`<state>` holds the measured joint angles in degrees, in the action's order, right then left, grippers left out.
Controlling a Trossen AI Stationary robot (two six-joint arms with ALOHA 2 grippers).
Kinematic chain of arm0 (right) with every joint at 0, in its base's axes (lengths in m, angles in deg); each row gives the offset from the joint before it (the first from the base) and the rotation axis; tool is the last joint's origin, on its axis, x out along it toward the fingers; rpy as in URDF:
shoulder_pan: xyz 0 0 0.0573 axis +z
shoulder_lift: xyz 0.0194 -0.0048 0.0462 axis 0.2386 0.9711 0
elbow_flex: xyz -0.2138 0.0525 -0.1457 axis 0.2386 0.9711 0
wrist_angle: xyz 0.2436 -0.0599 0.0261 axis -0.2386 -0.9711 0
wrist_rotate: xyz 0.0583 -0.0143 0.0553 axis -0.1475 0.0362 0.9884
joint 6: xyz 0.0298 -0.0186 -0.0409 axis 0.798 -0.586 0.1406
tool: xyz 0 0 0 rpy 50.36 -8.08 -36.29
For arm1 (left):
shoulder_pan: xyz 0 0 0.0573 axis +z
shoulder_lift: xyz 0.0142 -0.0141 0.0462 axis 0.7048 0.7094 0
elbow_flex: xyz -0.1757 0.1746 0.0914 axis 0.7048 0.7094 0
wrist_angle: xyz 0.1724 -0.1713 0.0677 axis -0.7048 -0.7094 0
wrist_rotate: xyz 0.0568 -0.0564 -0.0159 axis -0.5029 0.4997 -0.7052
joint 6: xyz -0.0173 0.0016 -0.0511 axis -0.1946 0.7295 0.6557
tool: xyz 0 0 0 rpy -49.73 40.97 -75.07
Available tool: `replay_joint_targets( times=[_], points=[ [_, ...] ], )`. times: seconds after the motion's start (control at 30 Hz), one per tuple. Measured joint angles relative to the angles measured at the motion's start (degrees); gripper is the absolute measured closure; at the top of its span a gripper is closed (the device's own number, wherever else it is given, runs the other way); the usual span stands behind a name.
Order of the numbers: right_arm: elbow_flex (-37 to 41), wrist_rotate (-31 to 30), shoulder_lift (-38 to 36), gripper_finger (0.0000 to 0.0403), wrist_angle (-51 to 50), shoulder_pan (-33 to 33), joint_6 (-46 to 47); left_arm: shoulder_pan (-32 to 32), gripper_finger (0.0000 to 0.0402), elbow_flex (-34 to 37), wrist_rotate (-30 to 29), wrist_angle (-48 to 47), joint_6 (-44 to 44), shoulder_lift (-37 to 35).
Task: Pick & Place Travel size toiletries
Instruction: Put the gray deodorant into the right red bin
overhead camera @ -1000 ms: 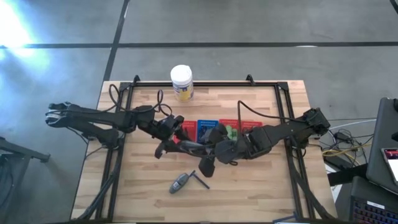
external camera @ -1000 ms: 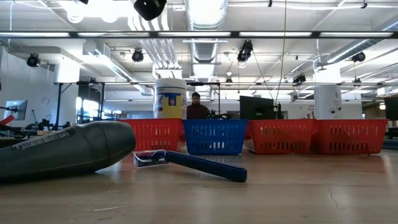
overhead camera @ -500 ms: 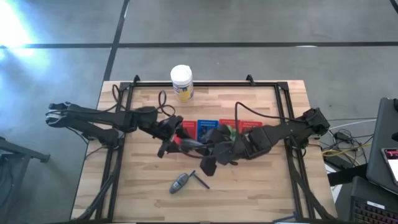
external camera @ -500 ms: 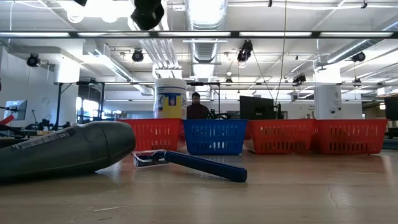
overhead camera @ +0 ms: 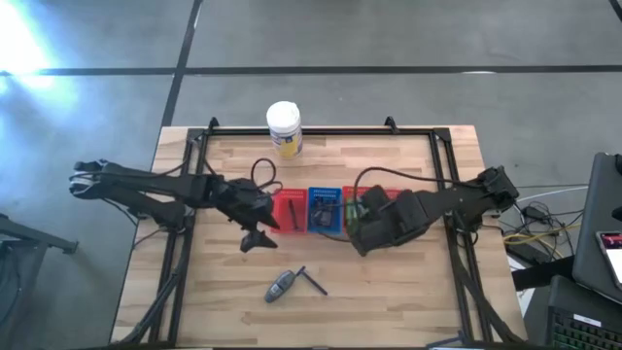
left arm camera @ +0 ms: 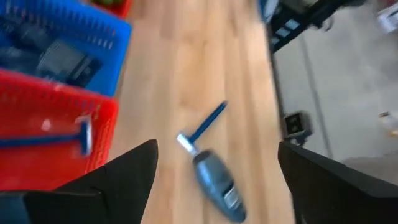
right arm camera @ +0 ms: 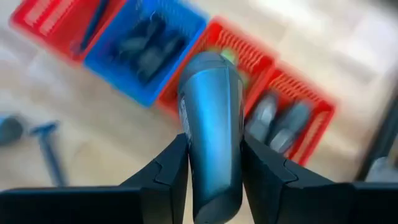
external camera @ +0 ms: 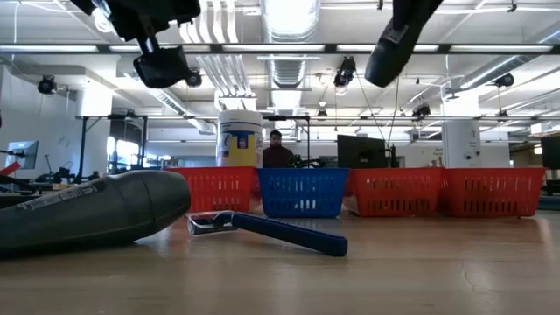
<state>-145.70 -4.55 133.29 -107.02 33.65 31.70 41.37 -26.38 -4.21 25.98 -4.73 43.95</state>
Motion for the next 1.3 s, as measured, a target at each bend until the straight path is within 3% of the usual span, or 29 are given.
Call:
replay_joint_targets(
  times=[0.13,0.23,0.47,0.63,0.87,1.0,1.3],
  points=[
    [3.9,7.4,-3.0,0.0291,3.3,-0.3,2.4,0.0,0.0068,0.0,-2.6,-3.5,-1.5,-0.5],
    [6.0,10.4,-4.3,0.0292,-0.1,-1.3,7.1,0.0,0.0071,0.0,-2.9,-3.5,-1.7,-0.6],
    [16.6,9.9,-6.8,0.0290,0.4,-3.9,13.3,0.0,0.0073,0.0,-4.6,-4.1,-1.9,-0.7],
    [24.9,5.1,-7.7,0.0286,1.3,-5.0,17.8,0.0,0.0073,0.2,-5.0,-4.0,-2.5,-0.7],
    [33.7,6.2,-9.2,0.0279,10.5,-8.2,16.9,0.0,0.0074,0.9,-5.8,-4.2,-3.0,-0.7],
    [37.1,8.6,-9.3,0.0261,16.9,-9.5,14.3,0.1,0.0074,0.9,-5.8,-4.5,-3.3,-0.7],
    [40.8,7.8,-9.0,0.0176,14.7,-8.2,20.7,0.1,0.0074,0.9,-5.7,-6.7,-3.4,-0.7]
  ],
)
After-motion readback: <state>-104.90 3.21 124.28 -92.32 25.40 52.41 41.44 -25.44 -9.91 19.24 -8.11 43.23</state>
